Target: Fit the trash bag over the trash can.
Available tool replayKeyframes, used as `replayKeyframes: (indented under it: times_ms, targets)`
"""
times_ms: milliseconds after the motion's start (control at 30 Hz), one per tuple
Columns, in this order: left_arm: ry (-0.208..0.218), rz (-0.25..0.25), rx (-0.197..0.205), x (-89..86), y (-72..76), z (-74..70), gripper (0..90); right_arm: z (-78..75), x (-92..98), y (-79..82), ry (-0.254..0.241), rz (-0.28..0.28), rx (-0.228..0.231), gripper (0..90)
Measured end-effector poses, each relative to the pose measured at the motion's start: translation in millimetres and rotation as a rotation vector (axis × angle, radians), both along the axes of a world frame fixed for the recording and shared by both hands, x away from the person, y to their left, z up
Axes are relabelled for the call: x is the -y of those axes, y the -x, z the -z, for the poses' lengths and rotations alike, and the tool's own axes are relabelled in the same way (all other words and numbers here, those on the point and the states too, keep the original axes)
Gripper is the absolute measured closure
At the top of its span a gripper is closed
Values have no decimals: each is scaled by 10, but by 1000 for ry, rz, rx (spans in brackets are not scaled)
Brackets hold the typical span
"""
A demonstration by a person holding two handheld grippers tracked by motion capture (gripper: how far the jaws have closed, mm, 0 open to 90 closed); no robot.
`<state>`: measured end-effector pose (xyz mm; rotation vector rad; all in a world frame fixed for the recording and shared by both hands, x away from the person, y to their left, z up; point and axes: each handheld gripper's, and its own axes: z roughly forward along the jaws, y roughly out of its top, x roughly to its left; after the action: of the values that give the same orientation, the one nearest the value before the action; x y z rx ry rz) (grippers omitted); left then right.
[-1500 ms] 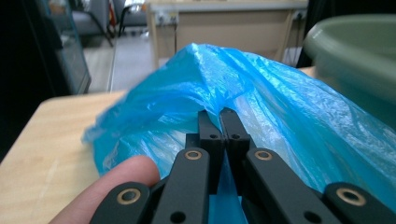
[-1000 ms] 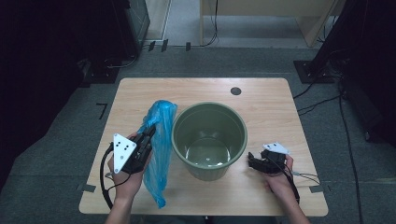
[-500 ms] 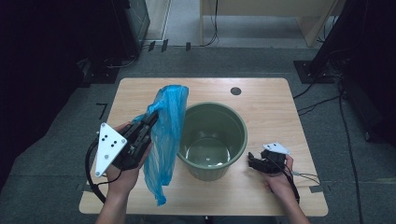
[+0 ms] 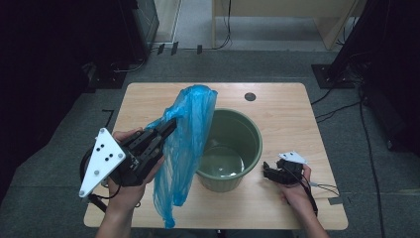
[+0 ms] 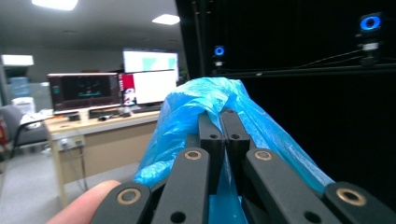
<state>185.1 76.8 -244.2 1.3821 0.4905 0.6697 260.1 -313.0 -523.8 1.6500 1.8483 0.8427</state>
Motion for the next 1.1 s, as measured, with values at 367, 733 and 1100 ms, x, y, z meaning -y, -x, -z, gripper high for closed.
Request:
replayKeyframes:
  times_ms: [367, 733, 1100]
  targets:
    - [-7, 86, 44, 93, 189, -164, 895, 0, 0, 0, 0, 0, 0, 179]
    - [2, 164, 37, 145, 249, -260, 895, 0, 0, 0, 0, 0, 0, 178]
    - [-26, 190, -31, 218, 116, -126, 893, 0, 0, 0, 0, 0, 0, 178]
